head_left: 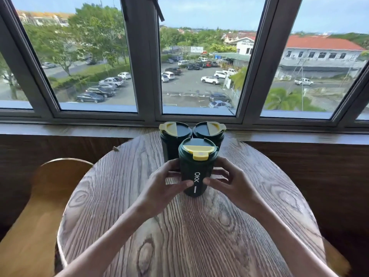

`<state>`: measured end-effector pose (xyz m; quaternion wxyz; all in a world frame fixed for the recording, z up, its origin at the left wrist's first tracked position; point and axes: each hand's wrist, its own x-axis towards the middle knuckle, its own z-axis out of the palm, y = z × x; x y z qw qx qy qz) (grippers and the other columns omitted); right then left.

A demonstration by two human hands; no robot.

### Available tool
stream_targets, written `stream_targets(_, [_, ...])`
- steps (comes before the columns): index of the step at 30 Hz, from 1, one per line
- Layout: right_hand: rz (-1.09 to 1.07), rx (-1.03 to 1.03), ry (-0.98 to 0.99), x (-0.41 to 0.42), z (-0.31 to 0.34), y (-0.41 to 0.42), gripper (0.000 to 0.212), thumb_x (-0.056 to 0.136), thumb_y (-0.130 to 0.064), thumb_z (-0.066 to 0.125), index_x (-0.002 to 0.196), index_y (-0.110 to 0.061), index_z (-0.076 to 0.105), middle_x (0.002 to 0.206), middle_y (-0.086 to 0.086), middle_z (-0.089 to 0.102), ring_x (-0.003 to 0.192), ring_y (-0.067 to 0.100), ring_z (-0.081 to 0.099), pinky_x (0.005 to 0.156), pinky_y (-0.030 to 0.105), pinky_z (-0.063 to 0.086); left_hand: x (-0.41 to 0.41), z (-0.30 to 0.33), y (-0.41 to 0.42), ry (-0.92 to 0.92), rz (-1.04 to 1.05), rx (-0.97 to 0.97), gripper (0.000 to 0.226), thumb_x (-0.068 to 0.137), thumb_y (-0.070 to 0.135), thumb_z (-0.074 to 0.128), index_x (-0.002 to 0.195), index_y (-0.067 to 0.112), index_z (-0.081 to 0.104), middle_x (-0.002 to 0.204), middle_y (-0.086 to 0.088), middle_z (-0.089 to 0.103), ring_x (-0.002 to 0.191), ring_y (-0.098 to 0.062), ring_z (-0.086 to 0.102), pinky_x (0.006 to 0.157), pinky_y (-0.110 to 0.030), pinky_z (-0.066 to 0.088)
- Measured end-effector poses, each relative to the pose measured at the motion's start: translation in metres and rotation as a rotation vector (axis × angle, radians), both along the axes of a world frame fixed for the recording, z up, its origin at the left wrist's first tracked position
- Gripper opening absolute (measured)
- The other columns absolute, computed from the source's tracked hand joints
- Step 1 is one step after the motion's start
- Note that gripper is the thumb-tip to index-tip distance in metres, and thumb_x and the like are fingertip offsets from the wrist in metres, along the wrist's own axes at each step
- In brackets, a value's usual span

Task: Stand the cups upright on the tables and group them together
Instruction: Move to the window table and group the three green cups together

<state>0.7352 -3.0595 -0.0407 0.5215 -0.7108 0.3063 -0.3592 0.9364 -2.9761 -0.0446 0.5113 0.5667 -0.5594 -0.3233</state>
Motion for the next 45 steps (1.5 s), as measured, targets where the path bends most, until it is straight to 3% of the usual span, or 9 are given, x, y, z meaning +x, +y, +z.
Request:
stream_targets(2, [0.005,0.01,0.004,0.001,-0.001,-0.004,0.046,0.078,-0.011,0.077,0.117,-0.028,0.06,0.112,-0.006,0.07,0.106,0.016,0.067,0.086,0.031,0.054,0.0,-0.001,-0.004,-0.004,0.011,0.003,0.048,0.078,0.015,0.078,0.113,0.039,0.056,0.111,0.013,0.067,0.101,0.0,0.064,0.073,-0.016,0.056])
stream_targets(6, [0.019,0.019,0.006,0.003,-0.001,-0.007,0.048,0.074,-0.019,0.077,0.118,-0.03,0.06,0.108,-0.012,0.07,0.104,0.013,0.066,0.086,0.028,0.054,0.0,-0.008,-0.007,0.026,0.024,0.014,0.048,0.078,0.016,0.078,0.122,0.022,0.059,0.113,0.01,0.067,0.104,-0.005,0.065,0.075,-0.021,0.058])
stream_targets(11, [0.027,0.036,-0.009,0.006,-0.003,-0.01,0.046,0.079,-0.002,0.075,0.116,-0.025,0.061,0.102,-0.014,0.071,0.1,0.011,0.067,0.092,0.032,0.055,0.001,-0.012,-0.008,0.048,0.03,0.011,0.049,0.078,0.019,0.078,0.124,0.02,0.059,0.112,0.009,0.068,0.106,-0.003,0.063,0.079,-0.025,0.059])
stream_targets(15, [0.033,0.046,-0.029,0.005,-0.003,-0.013,0.047,0.079,0.003,0.074,0.114,-0.026,0.061,0.102,-0.012,0.073,0.099,0.008,0.068,0.089,0.028,0.055,0.0,-0.013,-0.008,0.041,0.028,0.004,0.052,0.077,0.022,0.078,0.125,0.021,0.057,0.111,0.015,0.067,0.108,-0.002,0.063,0.076,-0.02,0.057])
stream_targets(21, [0.026,0.017,0.017,-0.001,-0.007,-0.011,0.062,0.074,-0.016,0.08,0.13,-0.024,0.054,0.115,-0.005,0.069,0.108,0.01,0.066,0.084,0.026,0.056,0.0,-0.013,-0.005,0.057,0.003,0.011,0.058,0.076,0.022,0.078,0.129,0.021,0.054,0.12,0.01,0.063,0.11,0.0,0.061,0.077,-0.017,0.056])
stream_targets(25, [0.025,0.006,0.116,-0.004,-0.009,-0.009,0.074,0.067,-0.022,0.087,0.13,-0.033,0.05,0.116,-0.008,0.067,0.103,0.008,0.067,0.085,0.032,0.059,-0.002,-0.018,-0.007,0.053,0.04,0.027,0.059,0.074,0.021,0.083,0.127,0.023,0.056,0.12,0.009,0.064,0.112,-0.007,0.062,0.083,-0.029,0.059])
stream_targets(31, [-0.017,-0.03,0.121,0.004,-0.015,-0.012,0.061,0.073,-0.013,0.083,0.124,-0.03,0.055,0.109,-0.01,0.07,0.097,0.01,0.068,0.085,0.033,0.058,-0.005,-0.023,-0.01,0.012,0.117,0.024,0.066,0.062,0.045,0.08,0.122,0.027,0.059,0.114,0.013,0.066,0.11,-0.01,0.064,0.086,-0.046,0.059])
stream_targets(37, [-0.004,-0.032,0.124,0.003,-0.015,-0.014,0.062,0.074,-0.014,0.081,0.128,-0.028,0.053,0.109,-0.012,0.069,0.1,0.007,0.068,0.086,0.032,0.058,-0.007,-0.022,-0.01,-0.026,0.15,0.025,0.058,0.069,0.036,0.083,0.121,0.028,0.059,0.112,0.019,0.065,0.107,-0.006,0.065,0.085,-0.041,0.06])
stream_targets(45, [0.004,-0.038,0.151,0.001,-0.019,-0.013,0.065,0.076,-0.021,0.081,0.132,-0.03,0.05,0.114,-0.011,0.068,0.105,0.008,0.067,0.092,0.036,0.057,-0.011,-0.022,-0.006,-0.064,0.162,0.003,0.07,0.063,0.055,0.076,0.124,0.027,0.057,0.116,0.015,0.065,0.106,-0.001,0.064,0.085,-0.033,0.06])
